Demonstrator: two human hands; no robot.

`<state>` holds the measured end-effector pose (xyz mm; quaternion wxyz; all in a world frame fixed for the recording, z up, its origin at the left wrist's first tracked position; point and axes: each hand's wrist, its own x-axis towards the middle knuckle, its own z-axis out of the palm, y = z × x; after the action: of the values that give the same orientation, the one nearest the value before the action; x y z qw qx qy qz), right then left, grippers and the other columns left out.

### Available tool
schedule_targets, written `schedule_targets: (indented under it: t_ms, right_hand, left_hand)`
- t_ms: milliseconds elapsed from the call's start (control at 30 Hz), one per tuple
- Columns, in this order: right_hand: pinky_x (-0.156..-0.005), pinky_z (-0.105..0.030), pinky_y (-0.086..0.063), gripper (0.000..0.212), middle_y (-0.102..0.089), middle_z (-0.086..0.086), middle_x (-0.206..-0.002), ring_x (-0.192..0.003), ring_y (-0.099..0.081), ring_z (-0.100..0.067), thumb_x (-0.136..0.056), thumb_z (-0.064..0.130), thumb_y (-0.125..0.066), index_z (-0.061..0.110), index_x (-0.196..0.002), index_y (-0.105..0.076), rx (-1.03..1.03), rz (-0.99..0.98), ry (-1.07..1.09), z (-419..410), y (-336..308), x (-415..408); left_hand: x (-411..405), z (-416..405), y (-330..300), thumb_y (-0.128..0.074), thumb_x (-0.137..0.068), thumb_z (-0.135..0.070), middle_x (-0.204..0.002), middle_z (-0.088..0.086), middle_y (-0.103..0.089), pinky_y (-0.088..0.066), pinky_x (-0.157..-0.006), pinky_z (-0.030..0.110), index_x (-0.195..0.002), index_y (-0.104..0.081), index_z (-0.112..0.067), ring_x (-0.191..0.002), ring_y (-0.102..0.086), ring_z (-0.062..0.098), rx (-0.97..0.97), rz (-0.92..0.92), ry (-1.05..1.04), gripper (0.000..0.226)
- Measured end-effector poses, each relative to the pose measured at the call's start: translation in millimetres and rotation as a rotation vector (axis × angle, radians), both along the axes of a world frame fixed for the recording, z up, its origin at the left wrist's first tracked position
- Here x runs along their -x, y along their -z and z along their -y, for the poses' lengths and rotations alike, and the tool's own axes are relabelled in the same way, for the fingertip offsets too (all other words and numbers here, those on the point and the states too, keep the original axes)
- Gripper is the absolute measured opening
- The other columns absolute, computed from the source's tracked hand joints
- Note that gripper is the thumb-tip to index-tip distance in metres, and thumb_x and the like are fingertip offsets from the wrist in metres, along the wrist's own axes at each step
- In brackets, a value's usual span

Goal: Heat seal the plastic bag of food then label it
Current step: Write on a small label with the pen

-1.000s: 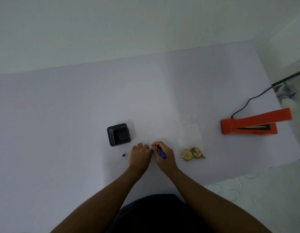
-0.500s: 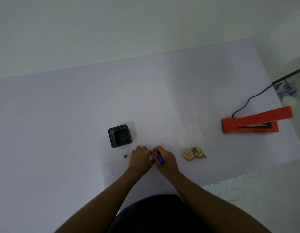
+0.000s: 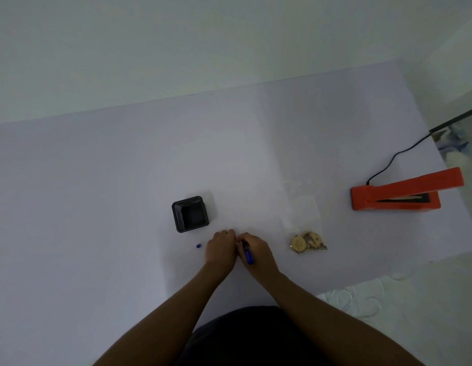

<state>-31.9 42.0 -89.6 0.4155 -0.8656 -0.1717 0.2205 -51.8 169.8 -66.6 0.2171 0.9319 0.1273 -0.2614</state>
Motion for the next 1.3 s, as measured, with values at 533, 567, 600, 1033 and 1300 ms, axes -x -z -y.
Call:
schedule_targets:
  t_ms: [533, 567, 600, 1033, 1300]
  right_hand:
    - [-0.060, -0.020, -0.046, 0.033, -0.067, -0.010, -0.073, -0.063, -0.057, -0.015, -0.096, 0.020, -0.049, 0.004, -0.076, -0.069, 0.025, -0.036, 0.027, -2.2, 3.2, 1.1]
    - [-0.065, -0.011, -0.046, 0.027, -0.070, -0.009, -0.081, -0.069, -0.060, -0.011, -0.096, 0.016, -0.050, 0.004, -0.084, -0.072, 0.040, -0.051, 0.038, -1.6, 4.2, 1.1]
    - [-0.069, -0.005, -0.044, 0.023, -0.071, -0.008, -0.087, -0.073, -0.061, -0.009, -0.097, 0.012, -0.052, 0.004, -0.090, -0.073, 0.054, -0.066, 0.047, -0.8, 5.4, 0.6]
    - [-0.063, -0.004, -0.038, 0.018, -0.067, -0.003, -0.075, -0.061, -0.050, 0.006, -0.089, 0.003, -0.059, 0.007, -0.075, -0.070, 0.107, -0.024, -0.007, 2.0, 16.0, -2.2]
    - [-0.055, -0.020, -0.038, 0.025, -0.061, -0.011, -0.068, -0.059, -0.051, -0.014, -0.092, 0.008, -0.057, 0.000, -0.069, -0.062, 0.207, -0.132, 0.051, -1.0, 20.5, -4.5]
  left_hand:
    - [-17.8, -11.6, 1.6, -0.059, -0.094, -0.017, -0.091, 0.007, -0.066, -0.051, -0.074, 0.033, -0.098, -0.055, -0.011, -0.081, -0.065, 0.022, -0.135, -0.089, 0.123, 0.008]
    - [-18.5, -11.2, 1.9, -0.060, -0.093, -0.018, -0.090, 0.007, -0.066, -0.050, -0.073, 0.032, -0.098, -0.056, -0.011, -0.080, -0.064, 0.021, -0.139, -0.097, 0.124, 0.010]
    - [-19.1, -10.8, 2.3, -0.062, -0.093, -0.019, -0.089, 0.007, -0.066, -0.050, -0.072, 0.032, -0.097, -0.057, -0.011, -0.079, -0.064, 0.021, -0.141, -0.100, 0.127, 0.011]
    - [-23.2, -9.4, 8.9, -0.062, -0.093, -0.019, -0.092, 0.008, -0.064, -0.046, -0.068, 0.030, -0.098, -0.057, -0.009, -0.084, -0.062, 0.021, -0.177, -0.139, 0.169, 0.012]
    - [-25.6, -8.4, 7.7, -0.063, -0.092, -0.018, -0.093, 0.008, -0.065, -0.046, -0.065, 0.031, -0.096, -0.059, -0.010, -0.083, -0.063, 0.022, -0.187, -0.171, 0.164, 0.010]
